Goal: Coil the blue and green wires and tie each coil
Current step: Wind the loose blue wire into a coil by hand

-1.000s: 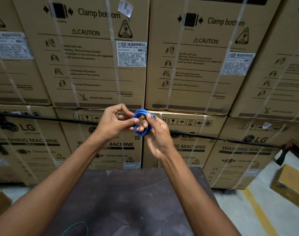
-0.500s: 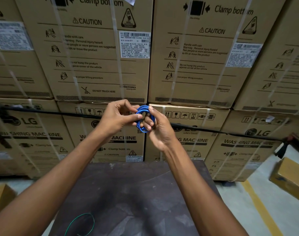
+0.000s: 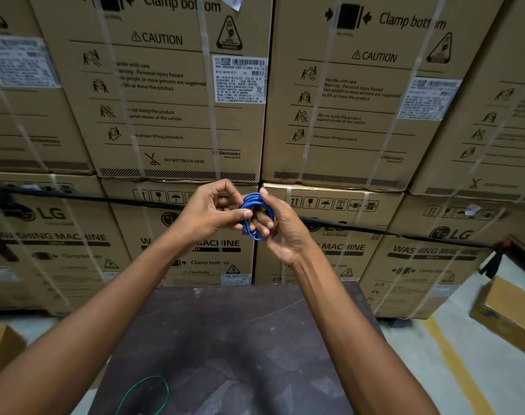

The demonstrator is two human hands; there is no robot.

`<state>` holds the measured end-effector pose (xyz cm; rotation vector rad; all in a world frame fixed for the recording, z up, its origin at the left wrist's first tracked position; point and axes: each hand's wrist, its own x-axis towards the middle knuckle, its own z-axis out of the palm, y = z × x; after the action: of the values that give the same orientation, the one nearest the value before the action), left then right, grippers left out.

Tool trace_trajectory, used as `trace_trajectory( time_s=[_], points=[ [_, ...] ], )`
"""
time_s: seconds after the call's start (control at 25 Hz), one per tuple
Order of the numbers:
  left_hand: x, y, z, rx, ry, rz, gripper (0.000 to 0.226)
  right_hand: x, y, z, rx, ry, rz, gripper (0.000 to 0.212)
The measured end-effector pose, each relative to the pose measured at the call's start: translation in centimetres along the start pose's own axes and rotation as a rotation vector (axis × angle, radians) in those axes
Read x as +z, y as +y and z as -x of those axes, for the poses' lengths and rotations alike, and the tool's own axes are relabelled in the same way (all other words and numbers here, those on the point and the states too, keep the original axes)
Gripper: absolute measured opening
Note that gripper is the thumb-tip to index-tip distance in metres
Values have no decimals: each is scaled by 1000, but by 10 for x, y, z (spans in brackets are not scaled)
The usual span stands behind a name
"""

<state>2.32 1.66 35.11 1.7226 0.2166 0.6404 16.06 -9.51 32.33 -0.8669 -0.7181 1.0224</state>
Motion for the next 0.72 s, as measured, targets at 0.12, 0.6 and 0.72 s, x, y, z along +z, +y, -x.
trace_trajectory(
  time_s=[0.12,0.6,0.72],
  points=[
    [-2,-2,0,3,-31,-13,19,1,1,1,14,16,-4,27],
    [7,-4,-1,28,131,-23,20,21,2,0,-136,317,1,25],
    [5,-4,0,-4,110,-14,19,19,5,2,-129,265,-7,29]
  ],
)
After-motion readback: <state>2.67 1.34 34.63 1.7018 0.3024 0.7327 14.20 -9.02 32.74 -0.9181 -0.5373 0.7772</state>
